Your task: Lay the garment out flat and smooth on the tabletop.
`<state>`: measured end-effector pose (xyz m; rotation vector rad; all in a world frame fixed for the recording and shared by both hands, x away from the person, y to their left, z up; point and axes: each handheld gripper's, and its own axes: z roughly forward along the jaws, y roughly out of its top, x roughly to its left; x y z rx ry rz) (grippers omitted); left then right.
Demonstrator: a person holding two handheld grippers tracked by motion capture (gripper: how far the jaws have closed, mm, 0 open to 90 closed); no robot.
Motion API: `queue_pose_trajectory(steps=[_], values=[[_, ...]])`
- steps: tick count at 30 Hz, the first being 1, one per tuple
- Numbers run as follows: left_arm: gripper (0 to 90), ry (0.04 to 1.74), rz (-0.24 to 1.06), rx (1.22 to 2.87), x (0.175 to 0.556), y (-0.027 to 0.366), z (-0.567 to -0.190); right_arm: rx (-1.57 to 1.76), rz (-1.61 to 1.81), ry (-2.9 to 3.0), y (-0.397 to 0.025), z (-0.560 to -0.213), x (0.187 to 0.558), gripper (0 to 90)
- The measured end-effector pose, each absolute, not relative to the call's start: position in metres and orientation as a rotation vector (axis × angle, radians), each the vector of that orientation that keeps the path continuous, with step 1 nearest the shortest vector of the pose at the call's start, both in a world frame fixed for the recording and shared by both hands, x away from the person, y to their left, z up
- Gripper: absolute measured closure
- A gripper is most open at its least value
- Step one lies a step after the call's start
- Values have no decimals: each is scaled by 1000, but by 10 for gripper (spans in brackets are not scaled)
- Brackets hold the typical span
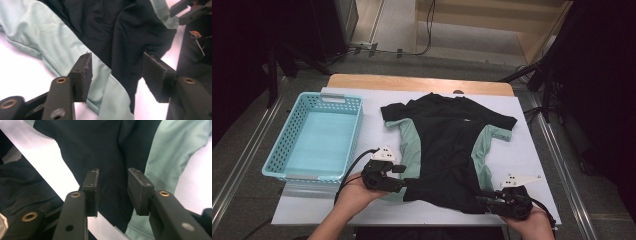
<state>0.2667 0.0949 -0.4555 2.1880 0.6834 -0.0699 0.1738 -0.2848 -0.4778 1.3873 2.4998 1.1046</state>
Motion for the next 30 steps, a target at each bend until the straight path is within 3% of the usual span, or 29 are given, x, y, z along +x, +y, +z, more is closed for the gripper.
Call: queue_pose_trajectory(steps=[8, 12, 15, 20, 30], values=[[517, 620, -81, 2212, 258, 86, -456, 1356, 1113, 2504, -283, -481, 180, 530], [648, 614, -162, 2249, 253, 81, -457, 1355, 1117, 2509, -282, -481, 183, 526], [674, 590, -174, 2276, 250, 78, -461, 1346, 1112, 2521, -281, -482, 183, 523], [659, 532, -104, 2384, 248, 72, -475, 1330, 1105, 2542, -277, -483, 183, 519], [510, 476, -70, 2433, 251, 66, -491, 1276, 1103, 2588, -258, -494, 190, 464]])
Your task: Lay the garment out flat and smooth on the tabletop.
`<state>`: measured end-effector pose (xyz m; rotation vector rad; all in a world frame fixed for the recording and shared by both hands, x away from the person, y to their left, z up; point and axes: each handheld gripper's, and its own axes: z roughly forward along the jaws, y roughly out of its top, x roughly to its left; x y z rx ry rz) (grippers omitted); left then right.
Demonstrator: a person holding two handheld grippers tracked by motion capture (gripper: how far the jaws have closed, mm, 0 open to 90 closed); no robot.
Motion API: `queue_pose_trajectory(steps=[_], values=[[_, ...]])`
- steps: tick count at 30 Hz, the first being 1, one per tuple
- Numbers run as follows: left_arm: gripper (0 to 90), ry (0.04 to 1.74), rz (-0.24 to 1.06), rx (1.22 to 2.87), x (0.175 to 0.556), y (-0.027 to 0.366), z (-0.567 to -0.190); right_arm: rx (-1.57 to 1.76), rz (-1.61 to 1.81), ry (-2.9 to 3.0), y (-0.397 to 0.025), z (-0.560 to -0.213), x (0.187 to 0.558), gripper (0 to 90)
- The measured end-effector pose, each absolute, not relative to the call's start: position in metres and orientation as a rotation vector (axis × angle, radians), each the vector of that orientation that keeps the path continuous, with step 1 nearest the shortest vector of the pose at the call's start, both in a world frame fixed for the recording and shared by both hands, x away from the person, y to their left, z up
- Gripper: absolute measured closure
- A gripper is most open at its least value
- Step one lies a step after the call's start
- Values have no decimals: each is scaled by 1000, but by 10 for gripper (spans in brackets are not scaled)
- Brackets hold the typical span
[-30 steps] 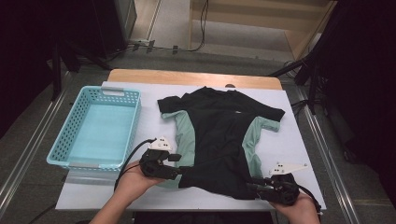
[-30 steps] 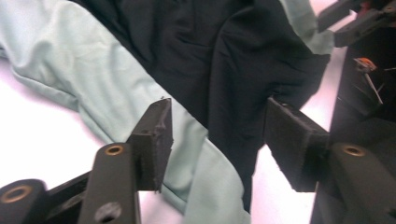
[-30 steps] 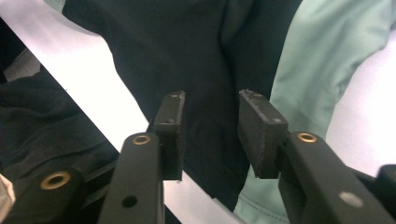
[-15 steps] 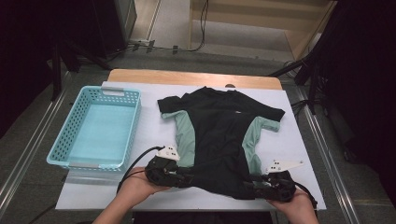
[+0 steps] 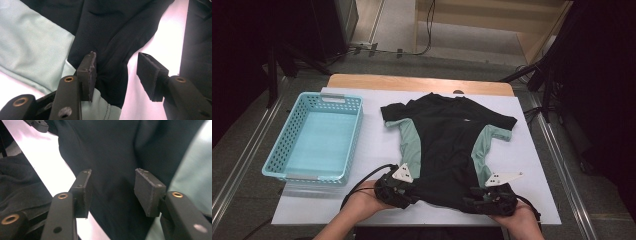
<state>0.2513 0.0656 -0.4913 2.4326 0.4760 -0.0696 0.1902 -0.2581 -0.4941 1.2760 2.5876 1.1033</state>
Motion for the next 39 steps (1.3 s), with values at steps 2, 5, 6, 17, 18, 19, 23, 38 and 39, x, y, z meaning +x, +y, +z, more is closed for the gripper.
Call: queue_pose_trajectory(steps=[2, 5, 6, 17, 18, 19, 23, 38, 39], values=[[510, 484, -78, 2413, 252, 67, -493, 1255, 1100, 2599, -255, -496, 192, 461], [519, 474, -60, 2391, 249, 69, -496, 1227, 1104, 2625, -250, -498, 191, 458], [549, 470, -32, 2384, 248, 70, -498, 1218, 1105, 2631, -248, -499, 190, 458], [740, 476, 62, 2395, 236, 66, -502, 1068, 1021, 2666, -232, -508, 182, 496], [753, 480, 71, 2400, 235, 65, -502, 1047, 995, 2652, -230, -509, 180, 527], [763, 480, 71, 2400, 235, 65, -502, 1047, 995, 2652, -230, -509, 180, 527], [827, 485, 66, 2397, 233, 64, -502, 977, 923, 2608, -226, -510, 175, 695], [868, 587, -250, 2359, 238, 61, -498, 1259, 954, 2747, -238, -495, 184, 819], [868, 574, -262, 2359, 236, 59, -497, 1267, 963, 2750, -241, -493, 181, 819]])
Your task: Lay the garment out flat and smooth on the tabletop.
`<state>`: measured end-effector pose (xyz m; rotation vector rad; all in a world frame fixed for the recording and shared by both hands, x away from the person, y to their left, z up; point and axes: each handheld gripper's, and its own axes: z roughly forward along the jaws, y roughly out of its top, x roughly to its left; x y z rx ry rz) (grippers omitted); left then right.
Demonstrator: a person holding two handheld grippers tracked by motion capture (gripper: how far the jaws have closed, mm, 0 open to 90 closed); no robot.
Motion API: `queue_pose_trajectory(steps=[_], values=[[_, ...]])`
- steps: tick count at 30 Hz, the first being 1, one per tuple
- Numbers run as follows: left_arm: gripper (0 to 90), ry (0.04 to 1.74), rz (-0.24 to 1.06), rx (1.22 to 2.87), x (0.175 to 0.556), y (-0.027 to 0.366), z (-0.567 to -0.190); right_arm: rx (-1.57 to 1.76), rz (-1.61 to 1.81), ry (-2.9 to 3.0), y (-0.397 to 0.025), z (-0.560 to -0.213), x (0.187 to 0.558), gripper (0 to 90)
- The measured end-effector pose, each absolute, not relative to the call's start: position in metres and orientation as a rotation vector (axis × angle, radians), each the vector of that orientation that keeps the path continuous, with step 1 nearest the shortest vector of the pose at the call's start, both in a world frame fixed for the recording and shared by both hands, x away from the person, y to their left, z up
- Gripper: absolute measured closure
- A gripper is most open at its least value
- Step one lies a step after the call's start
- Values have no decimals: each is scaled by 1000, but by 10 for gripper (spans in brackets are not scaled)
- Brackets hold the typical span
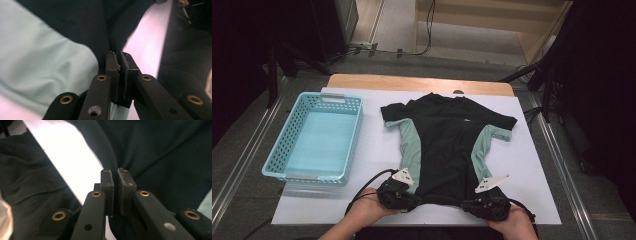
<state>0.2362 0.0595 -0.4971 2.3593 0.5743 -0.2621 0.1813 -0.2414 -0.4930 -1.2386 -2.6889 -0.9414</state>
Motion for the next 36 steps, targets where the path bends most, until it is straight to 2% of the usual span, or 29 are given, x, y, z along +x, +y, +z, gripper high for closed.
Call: queue_pose_trajectory(steps=[7, 12, 16, 19, 29, 32, 36], values=[[858, 532, -306, 2312, 220, 53, -481, -1281, -969, -2654, -259, -485, 165, 817], [785, 535, -352, 2304, 218, 58, -478, -1259, -1001, -2643, -262, -482, 155, 799], [701, 571, -356, 2257, 221, 68, -473, -1299, -1062, -2562, -272, -477, 154, 692], [686, 600, -317, 2241, 226, 74, -470, -1356, -1152, -2595, -282, -473, 152, 575], [598, 677, -221, 2230, 236, 83, -467, -1484, -1205, -2610, -299, -476, 167, 472], [597, 687, -199, 2228, 237, 85, -466, -1494, -1214, -2631, -302, -478, 171, 450], [536, 715, -156, 2234, 240, 87, -466, -1506, -1233, -2648, -306, -479, 176, 430]])
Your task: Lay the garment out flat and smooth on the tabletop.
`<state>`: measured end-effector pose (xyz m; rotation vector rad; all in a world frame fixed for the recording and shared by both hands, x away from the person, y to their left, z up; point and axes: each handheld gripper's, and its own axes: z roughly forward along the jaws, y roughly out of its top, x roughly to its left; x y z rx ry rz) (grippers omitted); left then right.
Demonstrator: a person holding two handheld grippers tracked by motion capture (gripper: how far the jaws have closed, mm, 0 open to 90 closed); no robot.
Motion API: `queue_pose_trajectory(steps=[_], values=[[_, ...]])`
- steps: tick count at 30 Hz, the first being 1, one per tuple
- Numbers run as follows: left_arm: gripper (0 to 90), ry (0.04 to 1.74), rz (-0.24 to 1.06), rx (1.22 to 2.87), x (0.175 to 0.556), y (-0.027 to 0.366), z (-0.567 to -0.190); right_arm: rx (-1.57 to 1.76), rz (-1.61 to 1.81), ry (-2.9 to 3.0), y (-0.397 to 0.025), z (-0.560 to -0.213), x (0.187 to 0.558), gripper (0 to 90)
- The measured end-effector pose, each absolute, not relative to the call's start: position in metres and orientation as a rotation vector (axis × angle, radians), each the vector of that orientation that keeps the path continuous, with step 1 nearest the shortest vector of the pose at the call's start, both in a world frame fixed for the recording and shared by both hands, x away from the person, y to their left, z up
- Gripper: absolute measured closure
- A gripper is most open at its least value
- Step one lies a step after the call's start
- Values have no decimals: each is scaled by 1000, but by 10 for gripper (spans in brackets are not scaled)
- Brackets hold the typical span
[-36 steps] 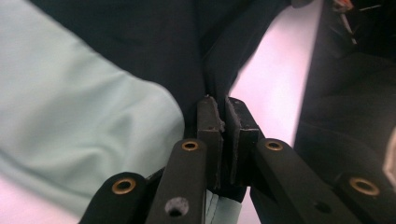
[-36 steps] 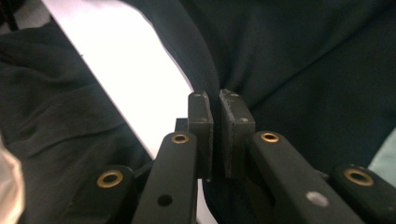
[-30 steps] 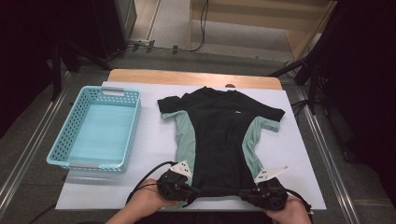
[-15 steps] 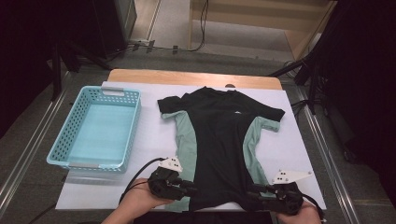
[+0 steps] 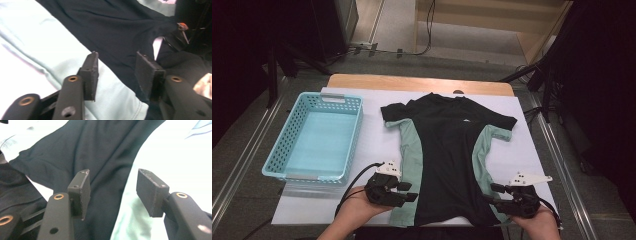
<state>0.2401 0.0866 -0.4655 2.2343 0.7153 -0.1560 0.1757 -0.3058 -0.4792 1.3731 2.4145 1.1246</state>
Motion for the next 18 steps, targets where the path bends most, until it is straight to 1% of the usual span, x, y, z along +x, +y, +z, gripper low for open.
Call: queue_pose_trajectory(steps=[3, 7, 11, 13, 18], values=[[474, 754, -149, 2233, 243, 88, -466, 1376, 1133, 2401, -309, -480, 179, 430], [419, 777, -131, 2222, 246, 90, -466, 1393, 1128, 2381, -314, -480, 184, 426], [402, 777, -109, 2221, 247, 92, -466, 1422, 1128, 2360, -318, -481, 189, 405], [387, 779, -96, 2216, 248, 92, -465, 1439, 1128, 2351, -320, -482, 192, 404], [386, 779, -72, 2217, 249, 94, -464, 1455, 1128, 2325, -325, -483, 200, 411]])
